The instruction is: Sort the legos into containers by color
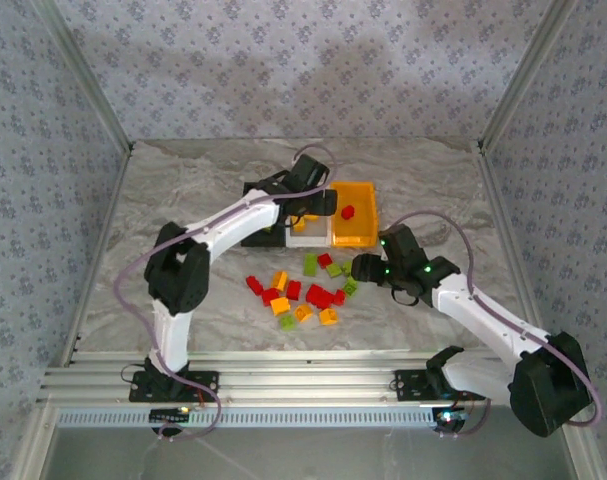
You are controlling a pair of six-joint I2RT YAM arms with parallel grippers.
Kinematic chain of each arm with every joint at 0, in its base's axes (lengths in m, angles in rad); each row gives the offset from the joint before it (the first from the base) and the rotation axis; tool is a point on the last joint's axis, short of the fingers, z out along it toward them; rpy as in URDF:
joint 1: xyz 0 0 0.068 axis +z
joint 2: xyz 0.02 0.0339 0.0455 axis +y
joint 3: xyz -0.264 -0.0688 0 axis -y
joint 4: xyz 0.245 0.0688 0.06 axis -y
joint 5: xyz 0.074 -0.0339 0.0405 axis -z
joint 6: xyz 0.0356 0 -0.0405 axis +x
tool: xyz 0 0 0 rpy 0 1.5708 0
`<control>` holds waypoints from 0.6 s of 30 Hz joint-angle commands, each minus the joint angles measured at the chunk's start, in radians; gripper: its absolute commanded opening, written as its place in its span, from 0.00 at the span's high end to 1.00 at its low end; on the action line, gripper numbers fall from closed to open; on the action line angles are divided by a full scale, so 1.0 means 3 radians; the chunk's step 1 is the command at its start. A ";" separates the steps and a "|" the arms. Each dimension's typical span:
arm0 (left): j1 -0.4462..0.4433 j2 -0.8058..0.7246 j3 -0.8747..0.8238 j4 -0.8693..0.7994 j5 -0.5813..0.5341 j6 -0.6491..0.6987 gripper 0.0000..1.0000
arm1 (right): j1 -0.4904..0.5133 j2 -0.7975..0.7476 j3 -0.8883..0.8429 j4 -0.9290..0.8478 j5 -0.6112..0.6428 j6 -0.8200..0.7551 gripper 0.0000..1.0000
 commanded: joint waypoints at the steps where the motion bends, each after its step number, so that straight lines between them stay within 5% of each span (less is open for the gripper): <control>1: -0.0077 -0.0694 -0.0340 0.0240 0.0198 -0.0106 0.01 | 0.0018 0.0108 -0.0078 0.0146 -0.0105 0.0197 0.26; 18: -0.0330 -0.2905 -0.2890 0.0304 -0.0279 -0.0583 0.00 | 0.0440 0.1059 0.0192 0.0286 0.0245 0.0623 0.30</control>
